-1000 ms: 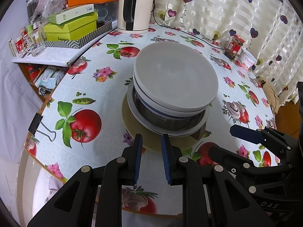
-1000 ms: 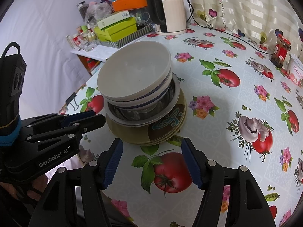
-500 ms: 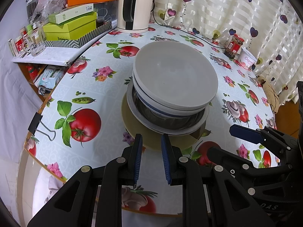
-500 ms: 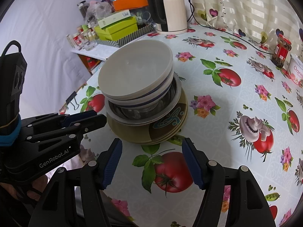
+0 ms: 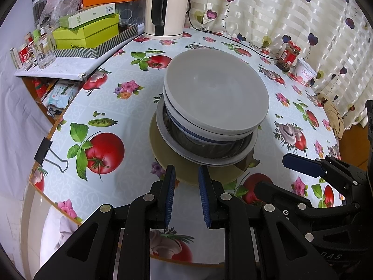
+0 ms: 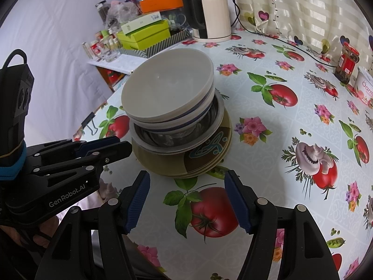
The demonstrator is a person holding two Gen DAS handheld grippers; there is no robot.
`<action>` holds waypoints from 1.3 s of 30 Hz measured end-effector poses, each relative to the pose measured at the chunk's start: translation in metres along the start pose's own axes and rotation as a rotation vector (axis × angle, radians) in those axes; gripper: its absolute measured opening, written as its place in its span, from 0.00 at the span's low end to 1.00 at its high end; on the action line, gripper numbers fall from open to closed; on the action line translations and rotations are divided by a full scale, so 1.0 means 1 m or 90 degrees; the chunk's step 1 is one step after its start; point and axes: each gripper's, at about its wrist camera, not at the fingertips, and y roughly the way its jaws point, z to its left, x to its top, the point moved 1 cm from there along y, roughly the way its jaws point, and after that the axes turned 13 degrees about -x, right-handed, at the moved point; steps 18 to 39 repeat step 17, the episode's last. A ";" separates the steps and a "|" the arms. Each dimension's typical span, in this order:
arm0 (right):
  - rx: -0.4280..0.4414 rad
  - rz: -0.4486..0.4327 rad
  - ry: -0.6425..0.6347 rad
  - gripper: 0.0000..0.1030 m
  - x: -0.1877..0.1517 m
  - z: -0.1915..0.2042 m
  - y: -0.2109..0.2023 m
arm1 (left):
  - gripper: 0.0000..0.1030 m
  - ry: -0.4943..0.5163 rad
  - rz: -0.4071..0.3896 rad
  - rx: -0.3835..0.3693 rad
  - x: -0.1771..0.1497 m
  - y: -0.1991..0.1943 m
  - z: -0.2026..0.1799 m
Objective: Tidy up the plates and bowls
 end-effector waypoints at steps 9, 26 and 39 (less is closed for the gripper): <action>0.000 0.000 0.000 0.66 0.000 0.000 0.001 | 0.21 0.000 -0.002 0.004 -0.002 0.001 0.000; 0.000 0.000 0.000 0.66 0.000 0.000 0.000 | 0.21 0.001 -0.003 0.007 -0.004 0.000 -0.001; 0.000 0.000 0.000 0.66 0.000 0.000 0.000 | 0.21 0.001 -0.003 0.007 -0.004 0.000 -0.001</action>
